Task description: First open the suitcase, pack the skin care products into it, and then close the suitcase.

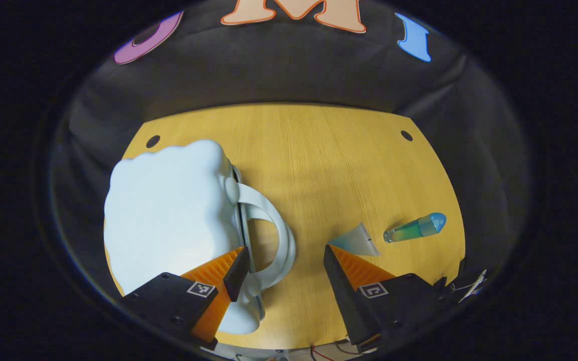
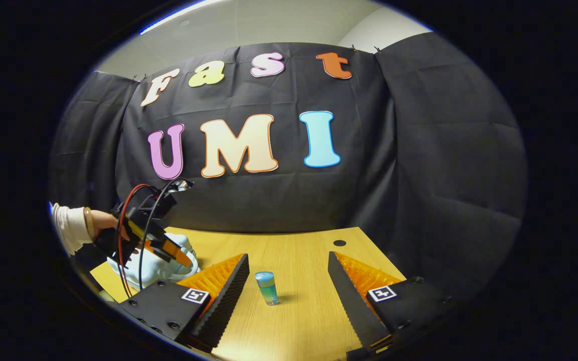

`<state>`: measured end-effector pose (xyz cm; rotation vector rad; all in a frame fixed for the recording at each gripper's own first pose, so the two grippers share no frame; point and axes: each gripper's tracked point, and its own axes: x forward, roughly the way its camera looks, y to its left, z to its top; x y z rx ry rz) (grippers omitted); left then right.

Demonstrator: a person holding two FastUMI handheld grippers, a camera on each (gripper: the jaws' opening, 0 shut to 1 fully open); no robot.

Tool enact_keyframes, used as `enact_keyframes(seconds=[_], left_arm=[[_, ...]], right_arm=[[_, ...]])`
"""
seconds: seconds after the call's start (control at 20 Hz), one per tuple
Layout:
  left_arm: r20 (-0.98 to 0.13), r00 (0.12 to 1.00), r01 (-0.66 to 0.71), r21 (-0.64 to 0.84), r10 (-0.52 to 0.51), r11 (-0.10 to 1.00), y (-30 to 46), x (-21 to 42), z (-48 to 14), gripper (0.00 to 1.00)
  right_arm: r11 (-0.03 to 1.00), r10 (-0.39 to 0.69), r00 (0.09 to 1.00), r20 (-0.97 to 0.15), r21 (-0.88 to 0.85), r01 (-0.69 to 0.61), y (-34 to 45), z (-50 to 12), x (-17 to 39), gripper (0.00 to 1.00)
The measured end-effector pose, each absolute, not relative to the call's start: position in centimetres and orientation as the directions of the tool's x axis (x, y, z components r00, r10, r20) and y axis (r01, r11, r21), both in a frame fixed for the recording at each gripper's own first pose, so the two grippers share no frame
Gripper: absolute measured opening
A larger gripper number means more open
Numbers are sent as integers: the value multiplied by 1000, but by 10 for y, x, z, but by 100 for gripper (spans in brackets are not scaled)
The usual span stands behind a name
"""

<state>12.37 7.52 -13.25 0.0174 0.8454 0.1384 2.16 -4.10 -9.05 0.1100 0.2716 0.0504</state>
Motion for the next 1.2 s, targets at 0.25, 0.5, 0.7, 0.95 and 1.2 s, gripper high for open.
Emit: enact_keyframes(seconds=[0.25,0.5,0.7,0.95,1.2], left_arm=[[-794,590,-135,80,145,988,81,140,-154,88],[-830,533,-141,107,167,984,94,150,-171,75],[-851,495,-147,119,177,982,102,153,-182,60],[-867,469,-147,111,168,983,102,159,-193,36],[-891,427,-152,101,157,983,101,161,-211,39]], right_arm=[[994,51,958,-281,103,-22,-50,-94,15,99],[995,33,950,-311,100,-1,-60,-101,11,99],[996,17,947,-321,83,10,-66,-104,9,99],[997,11,943,-333,74,15,-69,-108,9,99],[998,0,940,-341,57,21,-73,-111,9,99]])
